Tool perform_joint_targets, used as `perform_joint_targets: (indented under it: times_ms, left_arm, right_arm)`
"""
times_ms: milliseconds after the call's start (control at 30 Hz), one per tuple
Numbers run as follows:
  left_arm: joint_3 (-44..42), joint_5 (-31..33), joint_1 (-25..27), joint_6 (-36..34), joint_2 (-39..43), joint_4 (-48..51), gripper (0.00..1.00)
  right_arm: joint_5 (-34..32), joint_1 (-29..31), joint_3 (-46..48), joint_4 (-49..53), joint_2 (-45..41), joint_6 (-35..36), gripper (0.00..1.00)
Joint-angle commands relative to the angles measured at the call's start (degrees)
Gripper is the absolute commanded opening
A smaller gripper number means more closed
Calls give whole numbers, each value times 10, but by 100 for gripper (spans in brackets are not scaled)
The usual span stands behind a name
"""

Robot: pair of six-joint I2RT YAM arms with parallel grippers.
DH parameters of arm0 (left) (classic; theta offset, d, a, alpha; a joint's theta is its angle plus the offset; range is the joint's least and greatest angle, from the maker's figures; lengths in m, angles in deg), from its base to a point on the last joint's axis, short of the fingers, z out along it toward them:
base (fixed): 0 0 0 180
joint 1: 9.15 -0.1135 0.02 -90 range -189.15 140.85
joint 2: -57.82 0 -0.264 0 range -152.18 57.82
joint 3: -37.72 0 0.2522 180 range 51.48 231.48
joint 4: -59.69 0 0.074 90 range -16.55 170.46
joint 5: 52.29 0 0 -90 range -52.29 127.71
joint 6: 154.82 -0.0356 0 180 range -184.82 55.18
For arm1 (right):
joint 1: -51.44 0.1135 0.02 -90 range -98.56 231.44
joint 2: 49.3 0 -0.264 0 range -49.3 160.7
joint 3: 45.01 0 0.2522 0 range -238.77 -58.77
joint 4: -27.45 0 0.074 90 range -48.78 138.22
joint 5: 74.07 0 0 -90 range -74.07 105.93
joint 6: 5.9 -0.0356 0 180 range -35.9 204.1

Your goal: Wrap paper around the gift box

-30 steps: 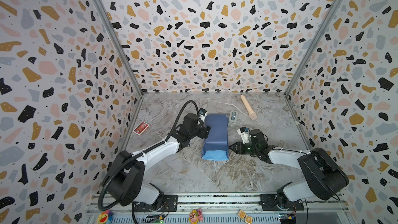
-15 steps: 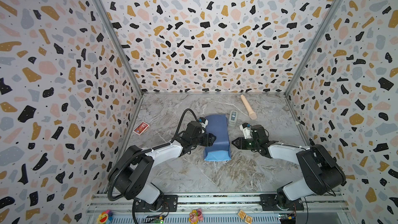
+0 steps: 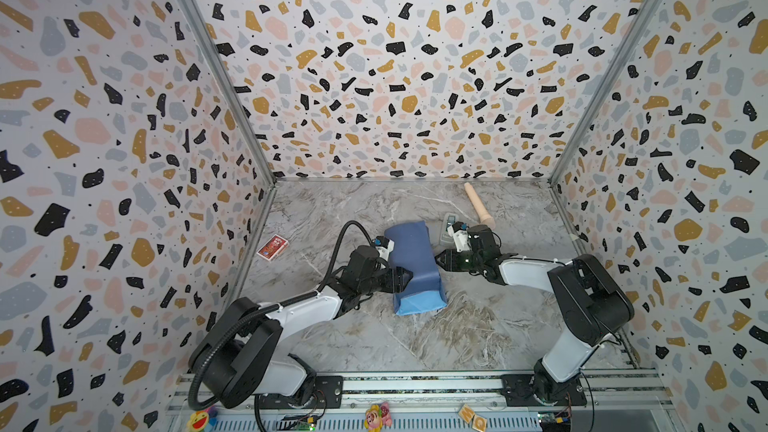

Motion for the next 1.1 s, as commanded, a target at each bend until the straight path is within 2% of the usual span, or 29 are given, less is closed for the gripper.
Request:
perform_joint_targets:
  times_ms: [0, 133, 233, 300, 367, 467, 567, 633, 800, 1067]
  left_arm:
    - [-17, 33, 3, -28, 46, 3, 73]
    - [-21, 185, 18, -114, 125, 100, 76]
    - [-25, 283, 73, -222, 182, 87, 79]
    - [-24, 308, 118, -312, 192, 63, 82]
    - [0, 313, 147, -415, 169, 76, 85]
    - [52, 333, 152, -517, 105, 129, 86]
    - [73, 343, 152, -586, 62, 141, 89]
    - [73, 339, 152, -608, 45, 118, 91]
    - [90, 265, 152, -628, 2, 110, 92]
    - [110, 292, 152, -653, -66, 87, 87]
  right_arm:
    - [18, 10, -20, 22, -2, 21, 34]
    - [-21, -2, -19, 74, -30, 54, 35]
    - [-45, -15, 7, 102, -72, 69, 37]
    - [-50, -17, 27, 117, -95, 76, 38]
    - [-45, -17, 51, 126, -116, 75, 39]
    - [-39, -18, 86, 122, -150, 67, 39]
    - [-33, -20, 112, 120, -172, 63, 40]
    - [-26, -23, 124, 116, -177, 63, 40]
    - [-9, -24, 138, 105, -177, 59, 40]
    - [22, -22, 146, 74, -161, 39, 40]
